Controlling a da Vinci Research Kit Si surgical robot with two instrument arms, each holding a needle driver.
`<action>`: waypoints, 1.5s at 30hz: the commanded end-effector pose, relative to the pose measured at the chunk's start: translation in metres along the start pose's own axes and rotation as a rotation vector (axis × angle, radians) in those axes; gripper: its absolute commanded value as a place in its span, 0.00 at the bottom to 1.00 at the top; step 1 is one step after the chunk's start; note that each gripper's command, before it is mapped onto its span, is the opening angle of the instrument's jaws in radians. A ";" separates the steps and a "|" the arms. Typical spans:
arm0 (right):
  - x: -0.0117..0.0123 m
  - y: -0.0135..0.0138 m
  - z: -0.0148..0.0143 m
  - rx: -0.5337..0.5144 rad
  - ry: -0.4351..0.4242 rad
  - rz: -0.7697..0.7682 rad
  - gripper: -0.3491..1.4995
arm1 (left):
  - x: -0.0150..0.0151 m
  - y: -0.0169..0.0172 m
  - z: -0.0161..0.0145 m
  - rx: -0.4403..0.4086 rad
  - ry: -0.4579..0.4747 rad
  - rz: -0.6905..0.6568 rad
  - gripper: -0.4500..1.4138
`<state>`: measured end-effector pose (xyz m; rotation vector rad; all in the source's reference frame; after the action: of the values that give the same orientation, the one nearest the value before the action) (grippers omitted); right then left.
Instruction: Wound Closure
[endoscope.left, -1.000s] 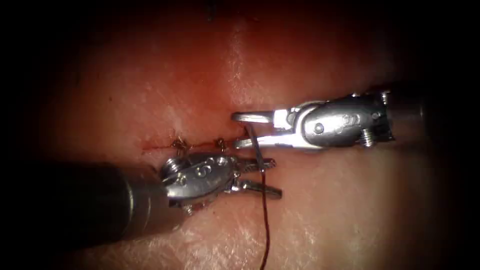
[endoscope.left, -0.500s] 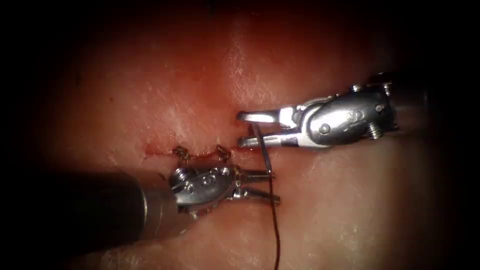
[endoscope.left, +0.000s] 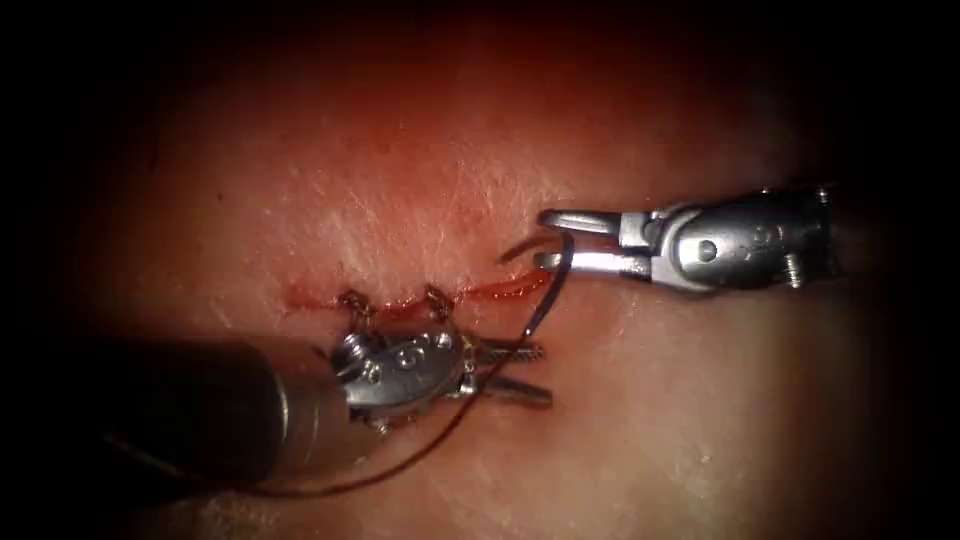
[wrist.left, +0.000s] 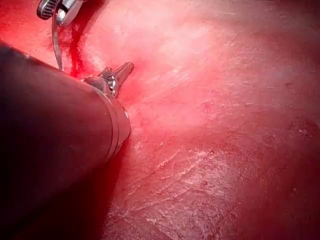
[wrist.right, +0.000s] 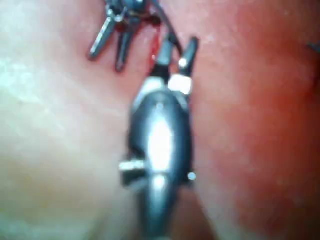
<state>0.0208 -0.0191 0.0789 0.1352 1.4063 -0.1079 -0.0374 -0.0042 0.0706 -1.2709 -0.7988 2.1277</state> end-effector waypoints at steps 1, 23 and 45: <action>-0.0004 -0.0004 0.0010 0.001 0.003 0.000 0.00 | -0.0007 -0.0003 0.0010 -0.001 -0.001 -0.009 0.42; 0.0018 -0.0013 0.0007 -0.159 -0.077 0.173 0.86 | -0.0003 -0.0003 0.0006 -0.009 -0.004 -0.029 0.43; 0.0049 -0.0070 0.0028 -0.727 -0.288 -0.119 0.85 | 0.0008 0.0001 0.0001 -0.004 0.000 -0.038 0.43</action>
<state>0.0228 -0.0260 0.0737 -0.5551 1.0902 0.2755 -0.0373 -0.0034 0.0695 -1.2481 -0.8181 2.0979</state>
